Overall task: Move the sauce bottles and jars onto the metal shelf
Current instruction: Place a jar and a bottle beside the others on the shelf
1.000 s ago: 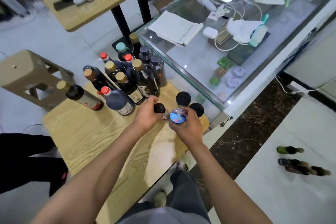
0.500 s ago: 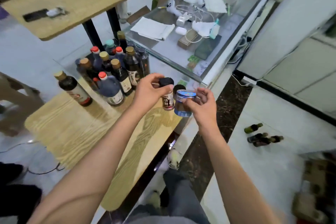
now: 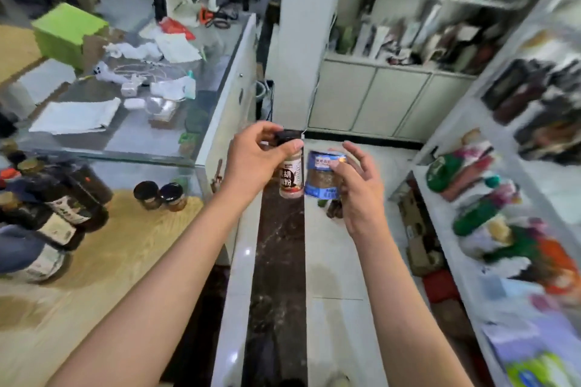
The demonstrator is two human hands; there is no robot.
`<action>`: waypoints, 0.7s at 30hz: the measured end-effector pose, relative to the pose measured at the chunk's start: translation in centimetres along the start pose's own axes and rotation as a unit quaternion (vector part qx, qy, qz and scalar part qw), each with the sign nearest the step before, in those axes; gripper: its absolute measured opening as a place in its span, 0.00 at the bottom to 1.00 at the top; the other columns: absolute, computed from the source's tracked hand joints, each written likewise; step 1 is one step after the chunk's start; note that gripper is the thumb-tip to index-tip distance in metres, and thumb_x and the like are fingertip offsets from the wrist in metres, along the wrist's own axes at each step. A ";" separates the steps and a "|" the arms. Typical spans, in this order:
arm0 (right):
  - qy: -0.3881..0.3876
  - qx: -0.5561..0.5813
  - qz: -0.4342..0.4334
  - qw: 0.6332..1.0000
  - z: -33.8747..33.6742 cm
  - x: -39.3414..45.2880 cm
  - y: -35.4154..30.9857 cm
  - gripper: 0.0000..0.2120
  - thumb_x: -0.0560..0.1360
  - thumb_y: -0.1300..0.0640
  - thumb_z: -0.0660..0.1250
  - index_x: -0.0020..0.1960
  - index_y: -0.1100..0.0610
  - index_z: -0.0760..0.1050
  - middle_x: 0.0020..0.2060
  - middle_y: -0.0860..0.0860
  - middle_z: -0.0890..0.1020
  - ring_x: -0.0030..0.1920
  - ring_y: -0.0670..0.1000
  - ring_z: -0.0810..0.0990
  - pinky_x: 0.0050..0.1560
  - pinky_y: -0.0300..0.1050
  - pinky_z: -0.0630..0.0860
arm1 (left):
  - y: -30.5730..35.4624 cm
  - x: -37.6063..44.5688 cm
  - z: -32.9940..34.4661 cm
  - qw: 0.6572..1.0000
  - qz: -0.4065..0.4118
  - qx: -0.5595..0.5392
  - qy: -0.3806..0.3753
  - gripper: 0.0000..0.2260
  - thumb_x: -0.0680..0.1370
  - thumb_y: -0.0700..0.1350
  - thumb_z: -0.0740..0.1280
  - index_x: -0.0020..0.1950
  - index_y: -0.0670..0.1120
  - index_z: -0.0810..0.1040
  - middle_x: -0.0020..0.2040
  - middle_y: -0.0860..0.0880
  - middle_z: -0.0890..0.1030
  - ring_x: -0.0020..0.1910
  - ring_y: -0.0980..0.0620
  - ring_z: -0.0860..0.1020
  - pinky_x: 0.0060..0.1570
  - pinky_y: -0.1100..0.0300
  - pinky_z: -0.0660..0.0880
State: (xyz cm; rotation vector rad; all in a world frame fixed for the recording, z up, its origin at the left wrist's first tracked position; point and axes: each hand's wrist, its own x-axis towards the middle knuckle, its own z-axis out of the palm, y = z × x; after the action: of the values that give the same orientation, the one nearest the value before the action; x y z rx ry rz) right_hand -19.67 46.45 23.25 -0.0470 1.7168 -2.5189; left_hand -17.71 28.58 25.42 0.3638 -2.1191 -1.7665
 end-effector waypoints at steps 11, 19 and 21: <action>0.149 -0.008 -0.130 0.980 -22.1 -0.6 -14.4 0.16 0.73 0.66 0.72 0.60 0.61 0.78 0.50 0.59 0.84 0.51 0.59 0.84 0.54 0.55 0.81 | 11.2 -3.3 26.6 0.975 0.144 0.039 -0.168 0.18 0.63 0.63 0.76 0.48 0.57 0.79 0.45 0.56 0.83 0.45 0.55 0.82 0.43 0.48 0.82; 0.241 -0.049 -0.209 0.947 -36.5 -1.5 -23.3 0.14 0.73 0.66 0.72 0.59 0.60 0.79 0.49 0.56 0.85 0.47 0.51 0.85 0.42 0.43 0.81 | 17.4 -6.8 44.3 0.947 0.221 0.022 -0.234 0.15 0.67 0.58 0.76 0.48 0.56 0.78 0.44 0.55 0.82 0.42 0.55 0.82 0.42 0.48 0.82; 0.262 -0.067 -0.234 0.934 -39.3 -1.4 -25.3 0.14 0.73 0.67 0.72 0.58 0.60 0.79 0.47 0.54 0.85 0.46 0.49 0.85 0.42 0.40 0.80 | 18.7 -7.1 48.1 0.941 0.232 0.013 -0.248 0.18 0.66 0.61 0.75 0.50 0.54 0.79 0.43 0.55 0.83 0.41 0.55 0.82 0.41 0.49 0.82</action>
State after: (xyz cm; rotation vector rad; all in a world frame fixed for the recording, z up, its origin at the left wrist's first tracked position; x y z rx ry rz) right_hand -22.79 92.17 32.41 0.2627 2.3117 -2.9375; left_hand -31.35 77.86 35.48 -0.5981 -2.2926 -1.6556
